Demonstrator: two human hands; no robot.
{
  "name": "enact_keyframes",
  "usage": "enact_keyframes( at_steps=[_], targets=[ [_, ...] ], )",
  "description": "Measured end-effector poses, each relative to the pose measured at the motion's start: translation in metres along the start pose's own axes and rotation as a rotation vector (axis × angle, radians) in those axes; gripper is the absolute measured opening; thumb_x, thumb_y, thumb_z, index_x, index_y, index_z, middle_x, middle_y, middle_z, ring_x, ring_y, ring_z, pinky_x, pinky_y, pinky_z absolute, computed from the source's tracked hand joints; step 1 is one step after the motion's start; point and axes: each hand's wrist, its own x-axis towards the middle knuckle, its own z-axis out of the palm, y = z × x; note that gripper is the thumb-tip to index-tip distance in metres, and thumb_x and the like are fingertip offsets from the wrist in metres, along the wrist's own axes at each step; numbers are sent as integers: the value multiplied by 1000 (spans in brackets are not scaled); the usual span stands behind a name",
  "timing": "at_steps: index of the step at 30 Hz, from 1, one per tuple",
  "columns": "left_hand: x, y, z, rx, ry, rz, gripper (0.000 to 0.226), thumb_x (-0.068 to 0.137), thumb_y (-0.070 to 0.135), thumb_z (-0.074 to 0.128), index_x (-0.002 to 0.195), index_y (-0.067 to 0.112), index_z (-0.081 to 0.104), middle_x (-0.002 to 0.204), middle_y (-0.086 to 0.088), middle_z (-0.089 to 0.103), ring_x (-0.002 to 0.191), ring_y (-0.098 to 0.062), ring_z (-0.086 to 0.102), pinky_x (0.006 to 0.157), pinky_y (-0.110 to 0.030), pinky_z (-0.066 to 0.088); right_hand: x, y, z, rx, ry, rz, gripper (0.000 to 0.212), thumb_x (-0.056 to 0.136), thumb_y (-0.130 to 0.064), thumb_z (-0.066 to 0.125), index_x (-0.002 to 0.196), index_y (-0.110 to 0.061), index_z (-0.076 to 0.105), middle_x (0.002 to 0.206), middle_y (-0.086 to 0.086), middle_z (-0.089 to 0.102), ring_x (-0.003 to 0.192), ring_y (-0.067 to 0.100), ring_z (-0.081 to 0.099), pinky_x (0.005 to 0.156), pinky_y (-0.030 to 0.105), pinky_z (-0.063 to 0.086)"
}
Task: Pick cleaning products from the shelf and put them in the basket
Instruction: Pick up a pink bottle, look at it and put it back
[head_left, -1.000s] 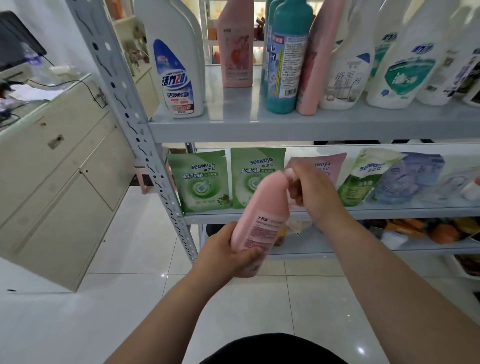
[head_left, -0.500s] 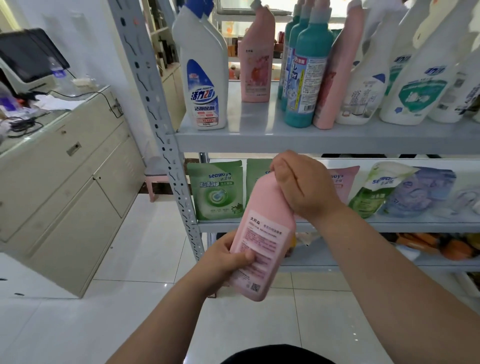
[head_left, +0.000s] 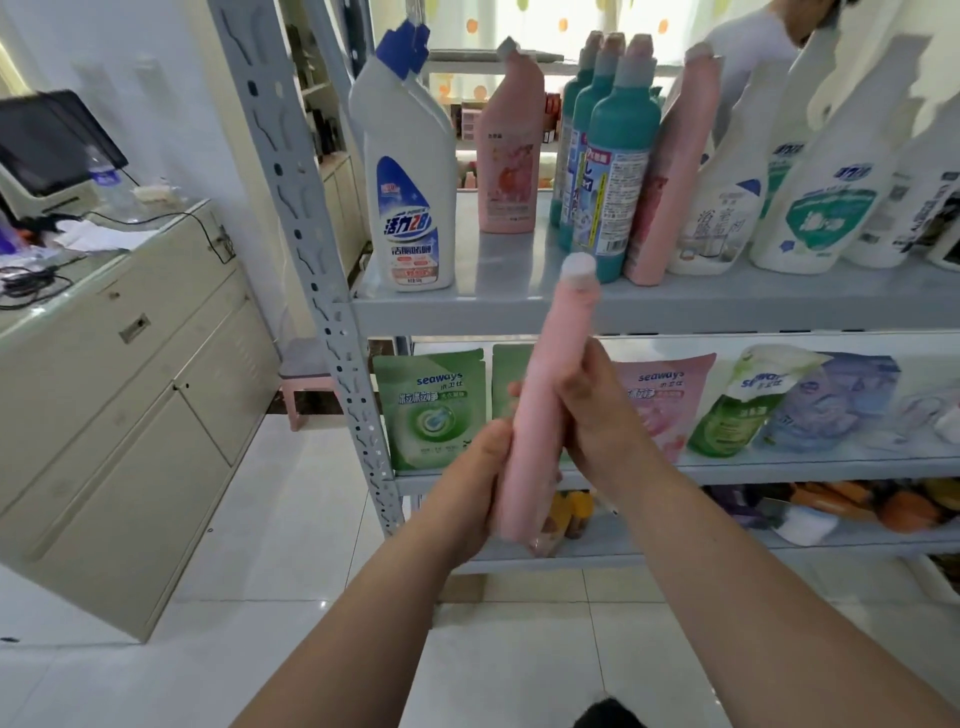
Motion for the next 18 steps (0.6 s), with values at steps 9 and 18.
enact_keyframes(
  at_steps=[9, 18],
  targets=[
    [39, 35, 12, 319, 117, 348, 43, 93, 65, 53, 130, 45, 61, 120, 4, 73, 109, -20, 72, 87, -45, 62, 37, -29, -51, 33, 21, -153, 56, 83, -45, 86, 132, -43, 58, 126, 2, 71, 117, 24, 69, 88, 41, 60],
    [173, 150, 24, 505, 454, 535, 29, 99, 28, 57, 128, 34, 52, 113, 19, 60, 103, 2, 60, 86, -23, 50, 72, -87, -68, -13, 150, -296, 51, 74, -45, 83, 119, -52, 61, 116, -8, 75, 103, 15, 74, 74, 31, 63]
  ],
)
